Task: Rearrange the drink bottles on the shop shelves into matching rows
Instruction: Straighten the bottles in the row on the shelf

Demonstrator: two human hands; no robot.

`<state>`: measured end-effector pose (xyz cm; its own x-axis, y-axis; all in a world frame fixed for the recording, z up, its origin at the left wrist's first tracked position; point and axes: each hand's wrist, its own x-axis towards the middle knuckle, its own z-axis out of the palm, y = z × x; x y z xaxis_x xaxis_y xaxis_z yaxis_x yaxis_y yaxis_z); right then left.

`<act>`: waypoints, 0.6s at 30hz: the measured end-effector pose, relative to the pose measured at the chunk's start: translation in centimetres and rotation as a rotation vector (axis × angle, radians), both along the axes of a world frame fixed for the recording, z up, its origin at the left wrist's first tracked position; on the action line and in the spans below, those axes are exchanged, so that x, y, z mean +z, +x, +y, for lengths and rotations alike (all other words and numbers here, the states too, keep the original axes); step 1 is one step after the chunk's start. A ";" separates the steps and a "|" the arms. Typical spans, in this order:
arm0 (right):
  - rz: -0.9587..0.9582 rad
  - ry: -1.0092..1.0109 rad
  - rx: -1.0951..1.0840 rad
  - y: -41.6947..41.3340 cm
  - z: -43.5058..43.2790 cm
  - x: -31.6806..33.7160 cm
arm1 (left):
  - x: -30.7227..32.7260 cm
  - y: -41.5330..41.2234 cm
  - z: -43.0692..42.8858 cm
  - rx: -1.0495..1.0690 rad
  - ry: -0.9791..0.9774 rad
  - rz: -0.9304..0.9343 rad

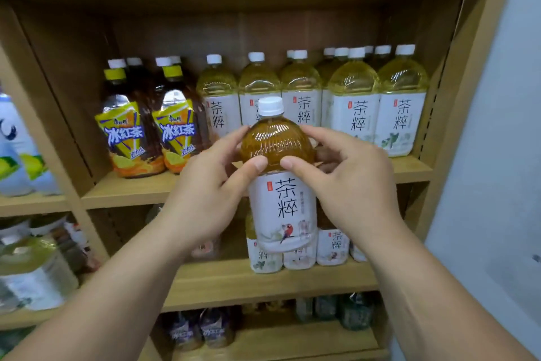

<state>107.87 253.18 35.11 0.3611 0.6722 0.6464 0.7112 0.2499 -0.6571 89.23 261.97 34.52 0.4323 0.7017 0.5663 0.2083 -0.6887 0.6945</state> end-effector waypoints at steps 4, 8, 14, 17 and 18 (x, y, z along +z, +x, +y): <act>-0.044 0.069 0.001 -0.6 2.6 3.3 | 3.4 0.3 2.6 0.016 0.041 -0.042; -0.092 0.017 0.019 -1.0 6.0 3.9 | 4.4 1.0 6.1 0.092 0.048 -0.006; -0.121 -0.033 -0.006 -0.8 10.5 2.5 | 3.9 2.0 9.0 0.118 0.001 -0.034; -0.114 -0.063 0.014 -0.3 12.0 2.2 | 3.7 1.8 9.5 0.154 0.015 -0.001; -0.104 -0.076 0.017 -0.2 12.4 2.1 | 3.2 1.5 9.4 0.148 0.014 0.008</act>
<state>107.65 265.54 37.26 0.2828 0.7259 0.6269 0.7727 0.2149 -0.5973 90.69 271.41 37.75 0.3294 0.7502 0.5733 0.3133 -0.6596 0.6832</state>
